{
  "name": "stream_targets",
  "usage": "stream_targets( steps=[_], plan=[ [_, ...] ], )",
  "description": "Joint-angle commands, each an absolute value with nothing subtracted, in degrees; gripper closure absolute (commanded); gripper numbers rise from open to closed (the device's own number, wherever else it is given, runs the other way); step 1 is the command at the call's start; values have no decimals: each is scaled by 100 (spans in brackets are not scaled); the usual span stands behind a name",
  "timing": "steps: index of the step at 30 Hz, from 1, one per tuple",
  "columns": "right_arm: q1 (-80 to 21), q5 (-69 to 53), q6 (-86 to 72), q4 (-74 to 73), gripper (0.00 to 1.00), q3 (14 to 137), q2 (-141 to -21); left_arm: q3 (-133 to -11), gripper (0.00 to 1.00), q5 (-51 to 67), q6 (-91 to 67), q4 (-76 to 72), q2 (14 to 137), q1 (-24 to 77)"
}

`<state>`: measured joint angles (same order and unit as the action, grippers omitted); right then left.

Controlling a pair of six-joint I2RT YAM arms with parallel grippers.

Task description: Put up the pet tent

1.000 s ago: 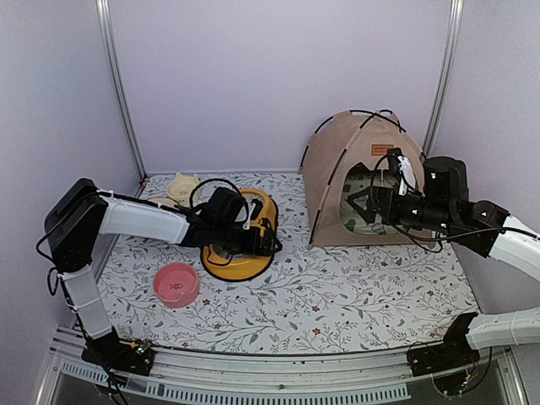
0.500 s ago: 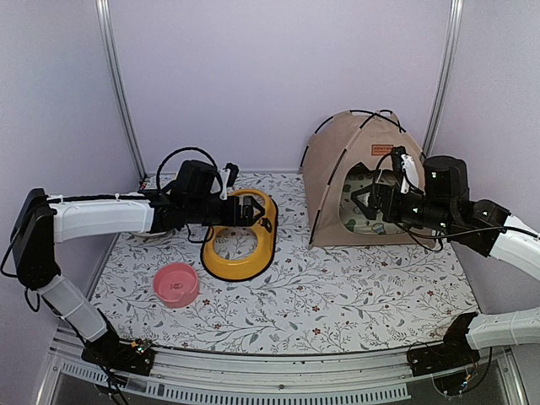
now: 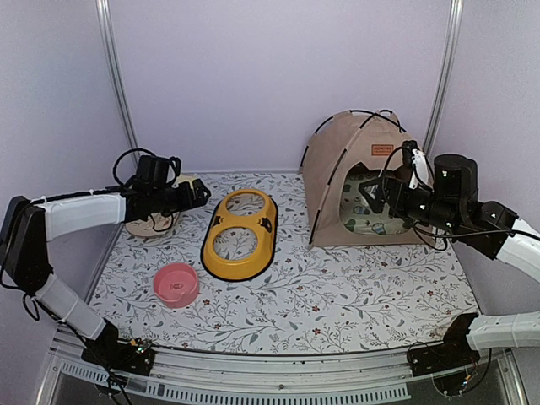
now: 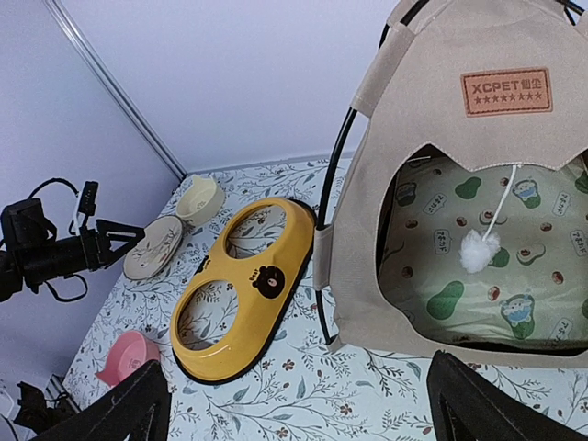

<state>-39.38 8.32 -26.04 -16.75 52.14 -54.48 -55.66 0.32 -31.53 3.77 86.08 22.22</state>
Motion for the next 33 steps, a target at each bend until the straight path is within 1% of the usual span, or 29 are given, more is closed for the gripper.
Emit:
stream_targets(
  steps=[1,7,12,17,24,29,32,33],
  plan=[
    [-3938,946,-2653,-1453,1,5316,-5289,-5543,1,-176,-3324,285,8755,1841],
    [-3938,830,-2659,-1459,1,5289,-5202,-6040,1,-485,-3475,467,9382,1361],
    [-3938,746,-2695,-1484,1,5251,-5061,-6846,2,-570,-3374,712,10173,877],
    [-3940,709,-2777,-1557,1,5166,-4831,-7801,7,-680,-3128,1055,11024,537],
    [-3938,704,-2858,-1658,1,5142,-4533,-8947,15,-718,-2954,1330,12060,319],
    [-3938,691,-2941,-1752,1,5145,-4425,-9736,24,-898,-2848,1726,12738,248],
    [-3942,699,-2991,-1826,1,5144,-4388,-10120,31,-989,-2768,1904,13037,228],
    [-3941,703,-3009,-1835,1,5137,-4377,-10244,36,-1025,-2736,1952,13127,228]
  ],
)
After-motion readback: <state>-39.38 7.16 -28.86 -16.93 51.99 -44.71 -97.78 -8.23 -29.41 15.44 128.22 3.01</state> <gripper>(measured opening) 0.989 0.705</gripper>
